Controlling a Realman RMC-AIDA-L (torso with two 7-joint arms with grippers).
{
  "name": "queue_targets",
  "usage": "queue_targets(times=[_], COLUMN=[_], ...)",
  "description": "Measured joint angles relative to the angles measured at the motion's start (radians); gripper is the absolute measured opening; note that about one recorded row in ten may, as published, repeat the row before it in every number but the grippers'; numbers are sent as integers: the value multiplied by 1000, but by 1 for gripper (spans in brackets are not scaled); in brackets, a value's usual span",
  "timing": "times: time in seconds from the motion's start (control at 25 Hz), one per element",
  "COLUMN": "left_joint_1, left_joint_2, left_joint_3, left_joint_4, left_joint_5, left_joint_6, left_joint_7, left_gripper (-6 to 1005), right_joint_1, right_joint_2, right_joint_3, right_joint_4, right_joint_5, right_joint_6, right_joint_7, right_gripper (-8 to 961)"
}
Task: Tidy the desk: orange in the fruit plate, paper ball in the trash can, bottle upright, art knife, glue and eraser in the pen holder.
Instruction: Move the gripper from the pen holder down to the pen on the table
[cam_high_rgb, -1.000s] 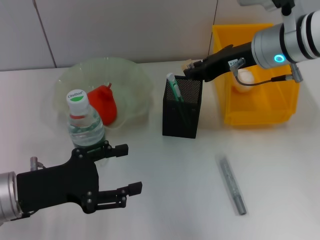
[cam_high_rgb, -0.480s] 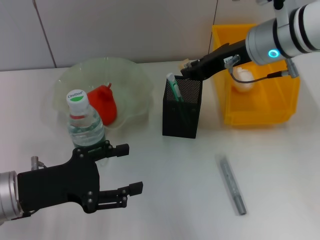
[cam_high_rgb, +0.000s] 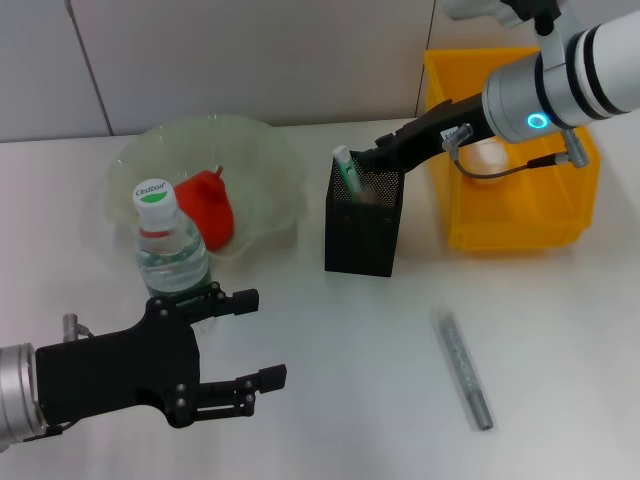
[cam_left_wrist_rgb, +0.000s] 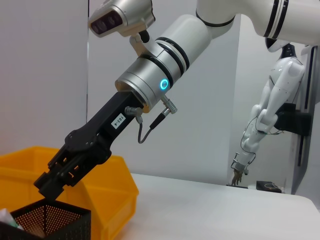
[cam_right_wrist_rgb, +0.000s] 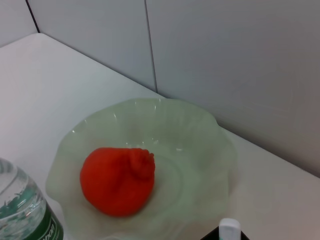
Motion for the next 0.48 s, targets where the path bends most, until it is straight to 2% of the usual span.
queue_targets(times=[0.08,0.32,0.48], left_joint_1=[0,0,1], left_joint_2=[0,0,0], left_joint_3=[0,0,0], left_joint_4=[0,-2,-2], left_joint_5=[0,0,0], left_joint_6=[0,0,0], left_joint_7=[0,0,0], left_gripper=[834,834,834], right_joint_1=[0,0,-2], right_joint_2=[2,3,3], right_joint_3=[0,0,0], right_joint_4=[0,11,70], right_joint_5=[0,8,8], right_joint_6=[0,-8,-65], right_joint_7=[-4,-7,12], right_gripper=[256,455,599])
